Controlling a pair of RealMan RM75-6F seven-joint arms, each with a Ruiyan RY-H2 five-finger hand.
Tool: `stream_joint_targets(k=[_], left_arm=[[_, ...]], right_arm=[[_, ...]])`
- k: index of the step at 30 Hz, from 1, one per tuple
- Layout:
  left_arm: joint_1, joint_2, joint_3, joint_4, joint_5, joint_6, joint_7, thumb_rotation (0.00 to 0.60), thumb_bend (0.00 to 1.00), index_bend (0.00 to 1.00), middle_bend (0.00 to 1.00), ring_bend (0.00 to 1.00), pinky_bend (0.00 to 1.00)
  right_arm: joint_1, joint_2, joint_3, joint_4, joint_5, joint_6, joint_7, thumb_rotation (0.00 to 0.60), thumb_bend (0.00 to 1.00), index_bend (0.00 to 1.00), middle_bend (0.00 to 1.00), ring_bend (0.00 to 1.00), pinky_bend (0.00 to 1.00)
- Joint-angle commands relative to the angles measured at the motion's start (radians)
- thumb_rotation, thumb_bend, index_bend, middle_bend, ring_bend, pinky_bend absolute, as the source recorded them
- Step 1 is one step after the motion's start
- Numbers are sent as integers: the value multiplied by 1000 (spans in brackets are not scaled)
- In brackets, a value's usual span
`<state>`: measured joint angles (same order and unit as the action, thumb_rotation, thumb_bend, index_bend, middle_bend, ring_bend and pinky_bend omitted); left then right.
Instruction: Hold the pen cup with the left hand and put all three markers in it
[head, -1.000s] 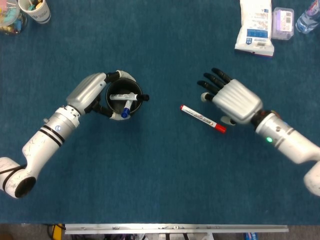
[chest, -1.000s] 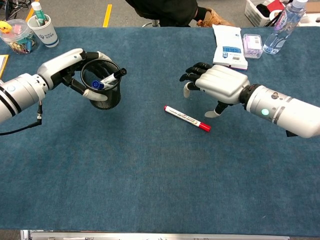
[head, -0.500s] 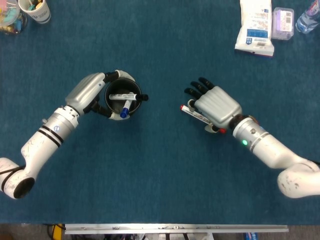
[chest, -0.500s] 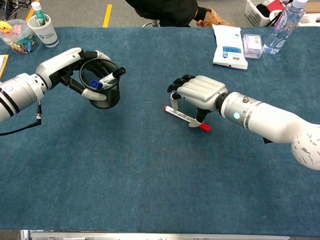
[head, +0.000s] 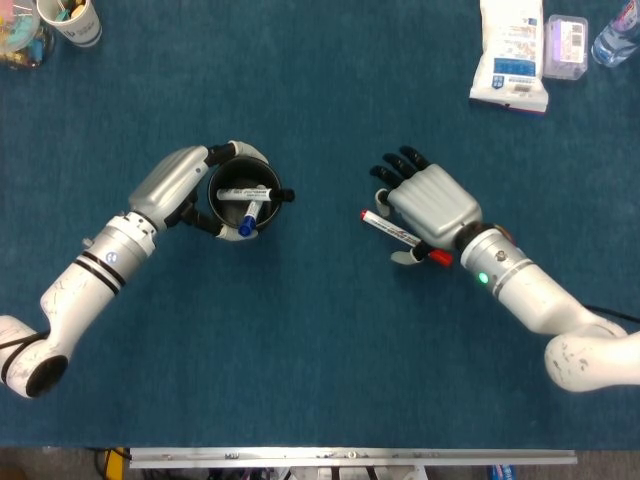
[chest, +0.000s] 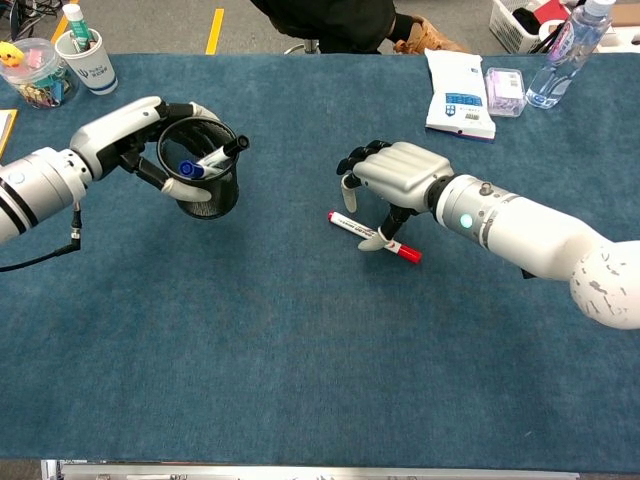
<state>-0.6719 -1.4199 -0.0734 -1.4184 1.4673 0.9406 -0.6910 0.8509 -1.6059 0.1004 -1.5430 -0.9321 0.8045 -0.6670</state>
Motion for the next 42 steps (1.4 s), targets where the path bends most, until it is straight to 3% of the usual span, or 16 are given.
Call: stream_joint_targets(k=[1, 6, 18, 29, 37, 42], left_arm=[[-1, -2, 0, 3, 0, -1, -1, 600, 23, 311, 402, 328, 292], [-3, -5, 1, 9, -1, -6, -5, 600, 24, 311, 402, 327, 292], [-1, -4, 1, 18, -3, -7, -13, 600, 23, 311, 402, 328, 292], [8, 3, 7, 20, 3, 4, -23, 600, 23, 311, 402, 328, 292], [11, 7, 8, 18, 8, 11, -31, 600, 24, 311, 401, 327, 292], [12, 11, 9, 18, 8, 12, -34, 600, 24, 311, 401, 327, 292]], right_arm=[[11, -2, -1, 11, 24, -12, 14, 342, 135, 426, 147, 0, 4], [26, -15, -7, 34, 49, -18, 23, 292, 143, 426, 143, 0, 4], [60, -60, -20, 82, 87, -23, 33, 290, 155, 434, 141, 0, 4], [68, -88, -51, 76, 51, 7, 29, 296, 219, 471, 141, 0, 4], [54, -122, -65, 108, -8, 49, 34, 379, 248, 519, 154, 0, 4], [46, -141, -69, 126, -29, 67, 32, 475, 249, 535, 166, 0, 5]])
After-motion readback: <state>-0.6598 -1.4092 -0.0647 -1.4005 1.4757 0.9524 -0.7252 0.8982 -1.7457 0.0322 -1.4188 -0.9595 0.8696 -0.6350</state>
